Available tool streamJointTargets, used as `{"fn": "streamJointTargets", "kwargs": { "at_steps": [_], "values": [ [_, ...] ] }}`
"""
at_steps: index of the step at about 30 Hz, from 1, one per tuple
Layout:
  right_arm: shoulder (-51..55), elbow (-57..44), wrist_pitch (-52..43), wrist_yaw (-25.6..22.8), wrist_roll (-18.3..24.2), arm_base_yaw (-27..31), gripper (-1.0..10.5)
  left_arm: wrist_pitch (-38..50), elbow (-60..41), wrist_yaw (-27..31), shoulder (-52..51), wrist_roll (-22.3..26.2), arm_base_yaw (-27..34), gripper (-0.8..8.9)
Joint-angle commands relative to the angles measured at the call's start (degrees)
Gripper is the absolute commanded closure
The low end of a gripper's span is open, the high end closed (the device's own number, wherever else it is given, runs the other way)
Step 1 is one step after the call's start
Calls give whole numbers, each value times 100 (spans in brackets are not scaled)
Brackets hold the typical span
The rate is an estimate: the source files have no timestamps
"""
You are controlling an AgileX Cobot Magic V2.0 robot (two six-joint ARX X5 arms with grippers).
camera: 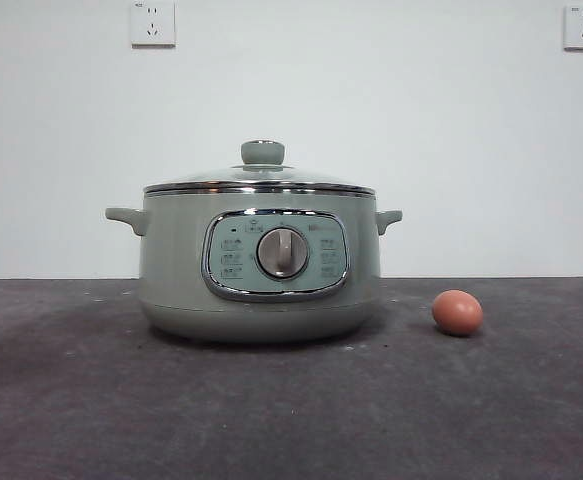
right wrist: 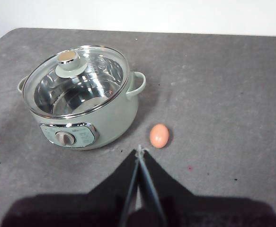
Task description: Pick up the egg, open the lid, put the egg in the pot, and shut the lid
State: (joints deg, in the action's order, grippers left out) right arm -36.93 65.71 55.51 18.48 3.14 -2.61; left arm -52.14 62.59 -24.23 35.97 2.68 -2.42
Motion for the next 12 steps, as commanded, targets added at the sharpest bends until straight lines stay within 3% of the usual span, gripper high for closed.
{"fn": "streamJointTargets", "kwargs": {
  "at_steps": [1,6,7,10,11,12],
  "values": [
    [-46,151,20,17,181,0,957,-50,70,-22,66,208,7,820],
    [-81,229,22,17,179,0,892,-55,85,-26,181,197,7,765],
    [-83,229,22,17,179,0,816,-55,85,-31,203,179,7,681],
    [-114,229,31,17,153,0,440,-52,96,-251,251,103,7,154],
    [-118,229,35,15,131,0,339,-42,105,-337,271,50,7,57],
    [-125,229,37,13,98,0,295,-46,122,-372,291,39,7,47]
  ]
}}
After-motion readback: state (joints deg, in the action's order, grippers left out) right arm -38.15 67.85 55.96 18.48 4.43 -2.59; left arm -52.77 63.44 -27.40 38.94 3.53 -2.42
